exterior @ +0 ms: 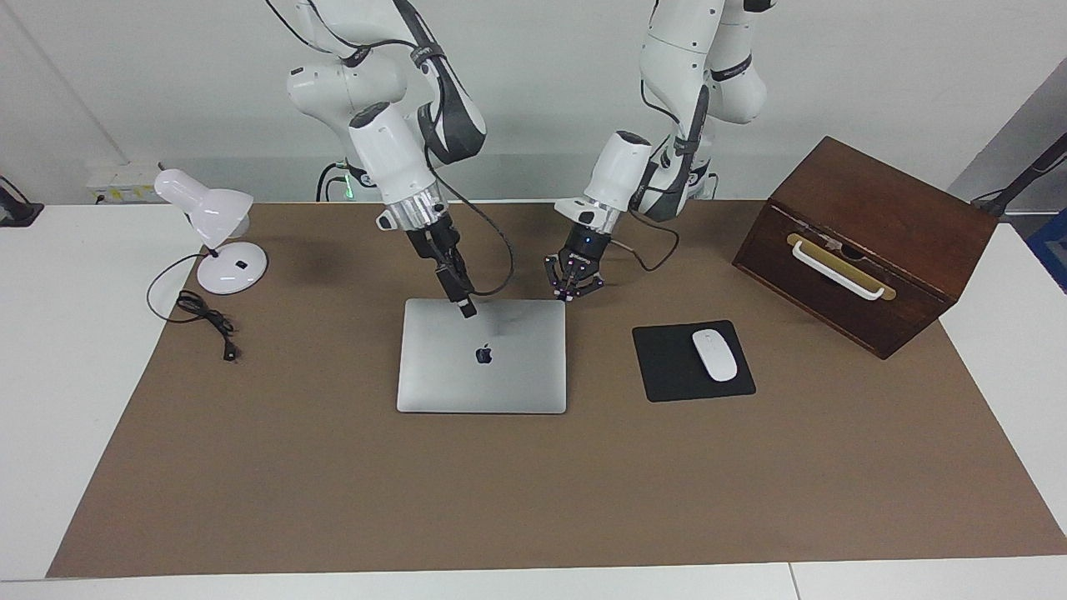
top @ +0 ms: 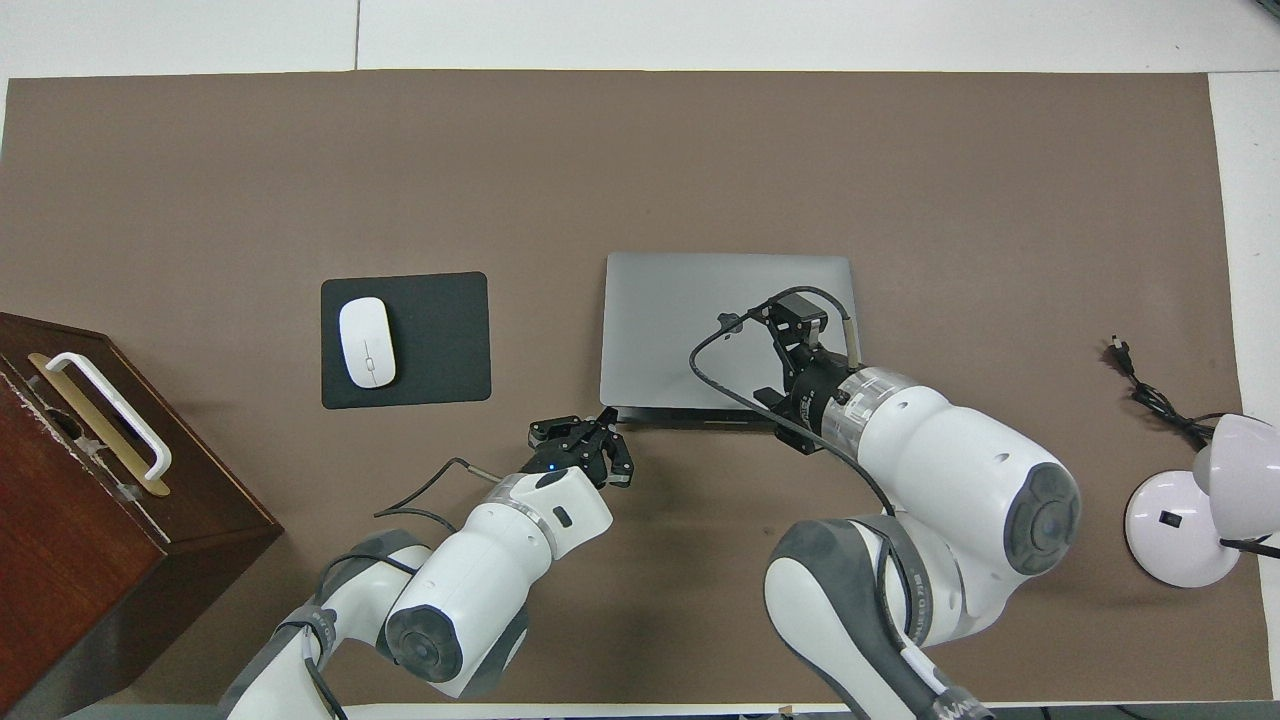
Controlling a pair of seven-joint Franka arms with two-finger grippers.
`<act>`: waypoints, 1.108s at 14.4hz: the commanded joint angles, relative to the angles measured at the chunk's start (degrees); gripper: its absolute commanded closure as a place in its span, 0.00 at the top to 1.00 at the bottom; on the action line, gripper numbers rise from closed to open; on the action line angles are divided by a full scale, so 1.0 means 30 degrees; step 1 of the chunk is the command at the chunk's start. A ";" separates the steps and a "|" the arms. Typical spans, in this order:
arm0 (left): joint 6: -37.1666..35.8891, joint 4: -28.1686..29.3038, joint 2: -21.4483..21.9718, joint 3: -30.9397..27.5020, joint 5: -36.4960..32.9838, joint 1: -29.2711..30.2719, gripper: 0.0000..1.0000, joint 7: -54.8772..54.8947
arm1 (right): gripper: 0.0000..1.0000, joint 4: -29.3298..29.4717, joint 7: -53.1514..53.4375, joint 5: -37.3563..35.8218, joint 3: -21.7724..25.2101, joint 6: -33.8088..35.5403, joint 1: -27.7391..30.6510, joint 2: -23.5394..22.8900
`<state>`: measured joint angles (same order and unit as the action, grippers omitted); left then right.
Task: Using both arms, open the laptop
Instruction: 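Press the left gripper on the laptop base while the right gripper grips the lid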
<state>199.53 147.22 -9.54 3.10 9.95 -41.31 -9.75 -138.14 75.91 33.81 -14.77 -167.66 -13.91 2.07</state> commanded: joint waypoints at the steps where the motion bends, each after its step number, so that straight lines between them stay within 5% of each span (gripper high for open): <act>1: 0.0432 -0.0792 -0.0832 -0.0066 0.0345 -0.0027 0.00 0.0261 | 1.00 -0.0884 0.0244 0.0478 -0.0496 -0.0452 0.0037 0.0100; 16: 0.0432 -0.2083 -0.2679 -0.0388 0.0140 0.0148 0.00 0.1255 | 1.00 -0.1034 -0.0458 0.0478 -0.0586 -0.1155 0.0213 -0.0691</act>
<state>199.59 142.06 -15.80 2.49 9.95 -41.07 -8.13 -141.35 75.91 33.82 -15.78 -169.41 -13.85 0.54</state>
